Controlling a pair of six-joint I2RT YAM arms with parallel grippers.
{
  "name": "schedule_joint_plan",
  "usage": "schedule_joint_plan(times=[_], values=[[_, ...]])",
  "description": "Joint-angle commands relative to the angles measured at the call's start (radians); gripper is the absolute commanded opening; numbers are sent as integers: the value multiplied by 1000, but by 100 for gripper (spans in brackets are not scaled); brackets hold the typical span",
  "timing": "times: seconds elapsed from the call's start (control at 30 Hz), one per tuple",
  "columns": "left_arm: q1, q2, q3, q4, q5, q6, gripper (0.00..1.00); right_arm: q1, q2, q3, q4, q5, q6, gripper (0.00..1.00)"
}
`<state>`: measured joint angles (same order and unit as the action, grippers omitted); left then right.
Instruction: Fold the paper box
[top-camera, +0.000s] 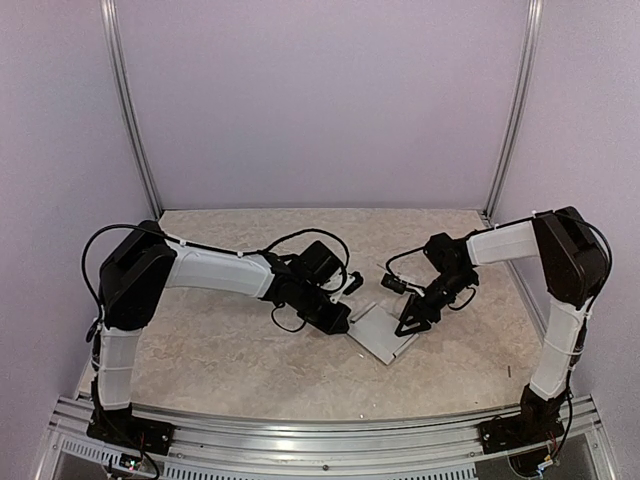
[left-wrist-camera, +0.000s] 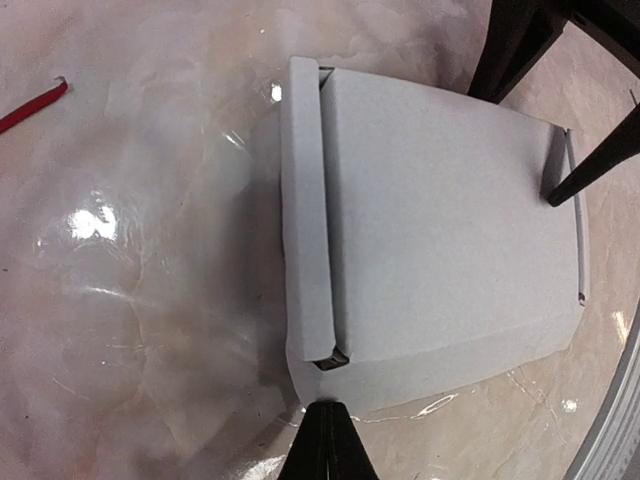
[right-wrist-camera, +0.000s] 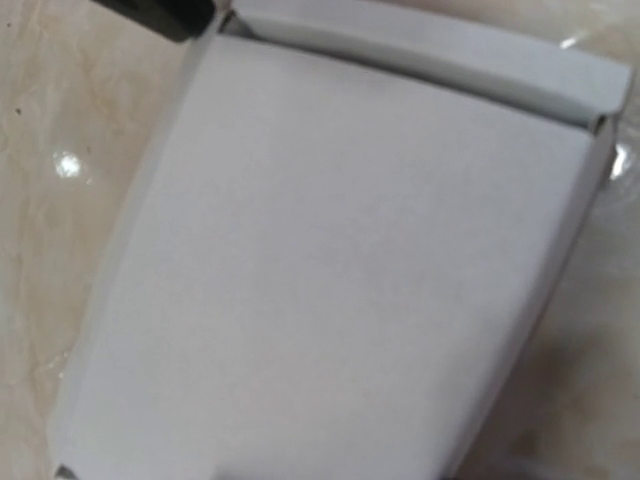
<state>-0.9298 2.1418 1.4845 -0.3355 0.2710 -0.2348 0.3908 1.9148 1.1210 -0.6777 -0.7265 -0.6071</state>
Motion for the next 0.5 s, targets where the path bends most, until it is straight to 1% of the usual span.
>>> schedule_joint_plan(times=[0.0,0.07,0.13,0.17,0.27,0.33,0.37,0.47], values=[[-27,-110,-100,67,-125,-15,10,16,30,-4,-33,65,-13,50],[-31,-171,-149,84,-154,-60,17,13,-1,-1,-37,66,-3,53],[-32,-215,-201,94,-176,-131,28,14,-36,-1,-41,77,4,56],[-33,-243,-231,104,-184,-176,30,14,-52,-2,-40,85,12,57],[-24,-300,-329,199,-158,-355,33,11,-102,-4,-33,107,34,63],[-9,-351,-407,307,-116,-499,36,12,-125,1,-27,130,50,65],[-6,-366,-445,380,-104,-547,36,11,-132,4,-19,147,60,66],[-3,-383,-445,387,-130,-571,37,12,-125,6,-2,201,92,67]])
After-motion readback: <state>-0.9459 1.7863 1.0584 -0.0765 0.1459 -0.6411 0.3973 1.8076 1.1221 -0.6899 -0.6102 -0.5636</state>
